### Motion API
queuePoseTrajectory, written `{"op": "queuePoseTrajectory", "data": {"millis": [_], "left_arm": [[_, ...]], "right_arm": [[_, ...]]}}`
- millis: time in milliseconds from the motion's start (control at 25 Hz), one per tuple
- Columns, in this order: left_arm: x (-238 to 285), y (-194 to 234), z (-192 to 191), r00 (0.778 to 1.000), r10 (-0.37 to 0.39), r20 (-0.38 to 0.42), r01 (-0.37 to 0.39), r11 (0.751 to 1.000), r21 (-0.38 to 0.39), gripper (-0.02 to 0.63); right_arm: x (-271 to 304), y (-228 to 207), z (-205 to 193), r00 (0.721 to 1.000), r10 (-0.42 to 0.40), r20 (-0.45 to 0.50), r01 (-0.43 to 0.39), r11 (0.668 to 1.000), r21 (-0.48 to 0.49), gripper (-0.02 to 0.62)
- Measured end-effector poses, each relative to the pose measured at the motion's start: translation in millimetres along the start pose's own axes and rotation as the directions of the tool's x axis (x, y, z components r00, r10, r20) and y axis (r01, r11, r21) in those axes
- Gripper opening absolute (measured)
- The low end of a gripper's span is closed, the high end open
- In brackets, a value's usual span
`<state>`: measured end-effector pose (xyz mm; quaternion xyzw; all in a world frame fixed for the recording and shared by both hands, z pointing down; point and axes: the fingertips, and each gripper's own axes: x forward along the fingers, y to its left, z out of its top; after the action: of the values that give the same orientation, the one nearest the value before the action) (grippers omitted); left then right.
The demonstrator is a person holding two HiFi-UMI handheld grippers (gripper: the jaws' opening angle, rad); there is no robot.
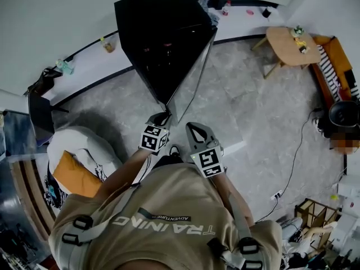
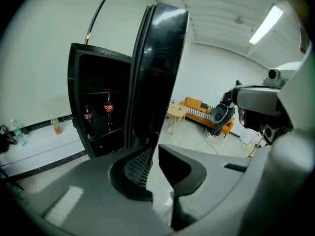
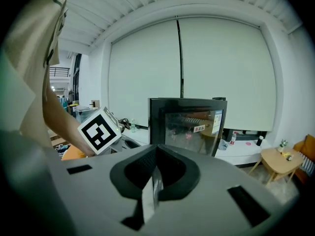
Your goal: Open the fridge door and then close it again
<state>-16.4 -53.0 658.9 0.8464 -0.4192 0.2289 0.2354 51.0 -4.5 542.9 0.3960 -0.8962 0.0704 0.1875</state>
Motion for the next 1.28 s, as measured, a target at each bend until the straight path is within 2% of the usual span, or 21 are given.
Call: {"op": "queuePoseTrajectory", "data": {"millis": [200, 480, 920, 1280], "left_arm": [[5.0, -22.3, -2.4, 0.999, 0.032, 0.000, -0.032, 0.999, -0.025, 0.035], [16.9, -64.1, -4.5, 0.995, 0.097, -0.002, -0.097, 0.990, -0.101, 0.026], [44.3, -124.2, 3.5, 0.975, 0.222, -0.009, -0.220, 0.958, -0.184, 0.025], [61.7, -151.3, 5.3, 0.948, 0.319, -0.006, -0.311, 0.920, -0.239, 0.025]], "right_arm": [[-9.0, -12.0, -10.6, 1.000, 0.030, 0.003, -0.031, 1.000, 0.007, -0.005], [-26.9, -44.3, -19.8, 0.991, 0.129, 0.015, -0.129, 0.992, -0.016, -0.003], [-63.5, -106.3, -42.9, 0.969, 0.246, 0.029, -0.245, 0.969, -0.038, -0.003], [-92.3, -133.2, -61.4, 0.941, 0.337, 0.024, -0.335, 0.939, -0.077, -0.003]]}}
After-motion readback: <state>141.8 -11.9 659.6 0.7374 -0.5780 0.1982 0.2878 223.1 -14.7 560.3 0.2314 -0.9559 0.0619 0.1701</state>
